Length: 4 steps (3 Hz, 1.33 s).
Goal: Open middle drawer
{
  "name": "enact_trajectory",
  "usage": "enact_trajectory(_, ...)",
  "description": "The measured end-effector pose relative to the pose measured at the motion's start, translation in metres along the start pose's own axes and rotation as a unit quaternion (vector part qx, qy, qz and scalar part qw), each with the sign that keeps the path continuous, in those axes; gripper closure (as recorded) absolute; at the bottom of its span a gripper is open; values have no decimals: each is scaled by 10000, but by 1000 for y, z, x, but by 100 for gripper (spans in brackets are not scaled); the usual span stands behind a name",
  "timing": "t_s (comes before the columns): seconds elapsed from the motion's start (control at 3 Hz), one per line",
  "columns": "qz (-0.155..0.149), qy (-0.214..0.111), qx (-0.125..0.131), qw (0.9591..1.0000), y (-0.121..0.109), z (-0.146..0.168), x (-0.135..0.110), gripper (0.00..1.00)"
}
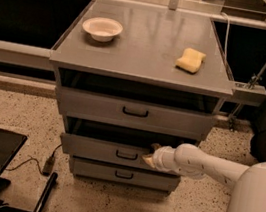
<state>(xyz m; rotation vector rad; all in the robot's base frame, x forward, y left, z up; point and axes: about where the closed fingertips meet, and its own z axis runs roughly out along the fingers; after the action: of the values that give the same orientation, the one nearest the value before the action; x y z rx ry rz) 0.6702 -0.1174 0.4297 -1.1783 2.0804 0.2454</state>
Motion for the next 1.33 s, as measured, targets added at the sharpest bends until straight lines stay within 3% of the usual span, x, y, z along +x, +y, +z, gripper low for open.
enact_trajectory(1.33,105,19,49,9999,17,-13,5,100)
